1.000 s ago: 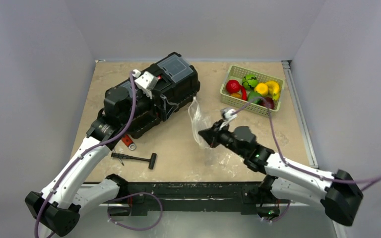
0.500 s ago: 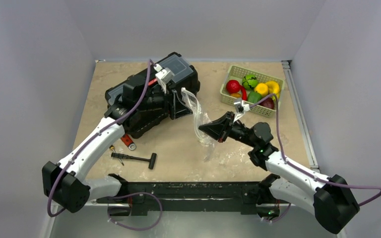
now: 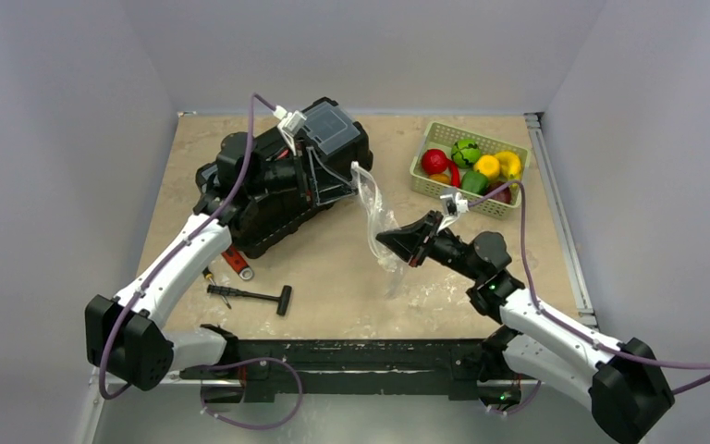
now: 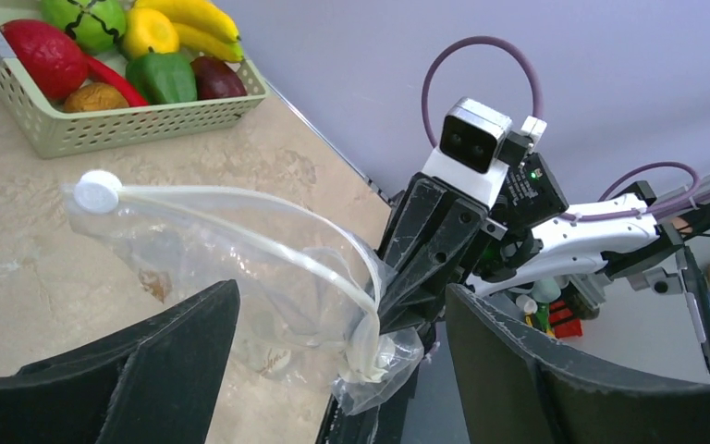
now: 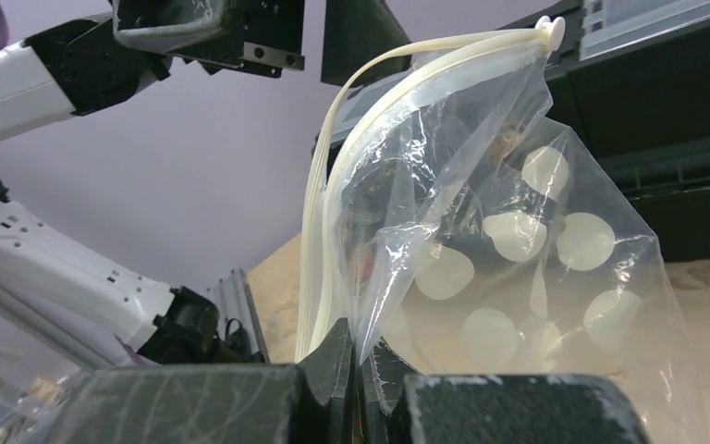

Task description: Place the food in the zip-top bag and seal the zipper

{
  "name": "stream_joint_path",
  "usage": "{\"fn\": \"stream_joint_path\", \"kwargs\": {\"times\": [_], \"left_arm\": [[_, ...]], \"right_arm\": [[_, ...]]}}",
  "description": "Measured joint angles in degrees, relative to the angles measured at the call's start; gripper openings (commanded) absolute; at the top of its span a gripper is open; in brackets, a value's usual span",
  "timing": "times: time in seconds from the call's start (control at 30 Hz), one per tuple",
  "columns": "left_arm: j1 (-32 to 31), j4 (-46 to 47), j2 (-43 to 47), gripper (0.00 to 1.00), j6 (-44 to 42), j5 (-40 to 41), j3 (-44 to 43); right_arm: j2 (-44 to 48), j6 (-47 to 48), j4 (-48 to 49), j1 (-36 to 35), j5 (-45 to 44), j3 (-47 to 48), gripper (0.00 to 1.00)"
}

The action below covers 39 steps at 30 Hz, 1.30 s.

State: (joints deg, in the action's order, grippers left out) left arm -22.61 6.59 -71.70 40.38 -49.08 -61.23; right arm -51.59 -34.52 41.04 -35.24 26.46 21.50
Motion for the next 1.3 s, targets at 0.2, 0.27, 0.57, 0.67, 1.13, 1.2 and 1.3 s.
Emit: {"fn": "stream_joint_path", "kwargs": {"times": [0.2,0.27,0.57,0.67,1.13,1.2,1.3], "left_arm": [[0.0,-2.1,-1.9,0.59,0.8,0.2,-0.2],[0.0,-4.0,-2.7,0.58,0.5,0.8,-0.5],[0.0,-10.4,-4.3,0.47,-1.1,2.5,-2.6],[0.0,-12.0,-5.5,0.42,-1.6,2.9,-3.6],[-1.2,-15.3,-8.5,0.24,-3.2,2.2,-4.7],[-1.5,-15.3,-8.5,0.16,-3.6,2.1,-4.7],[-1.7,-15.4,-8.5,0.09,-4.1,2.0,-4.7]], "right_arm": [[1.0,3.2,-3.3,-1.6,-4.6,0.0,0.0],[1.0,4.2,-4.5,-2.9,-6.5,0.0,0.0],[0.0,7.6,-6.6,-8.8,-15.1,0.0,0.0],[-0.2,8.1,-7.0,-9.0,-16.7,0.0,0.0],[0.2,10.5,-8.5,-11.5,-19.7,0.0,0.0],[0.3,10.9,-9.2,-11.9,-20.0,0.1,0.0],[0.3,11.7,-10.3,-12.7,-21.0,0.4,0.0]]}}
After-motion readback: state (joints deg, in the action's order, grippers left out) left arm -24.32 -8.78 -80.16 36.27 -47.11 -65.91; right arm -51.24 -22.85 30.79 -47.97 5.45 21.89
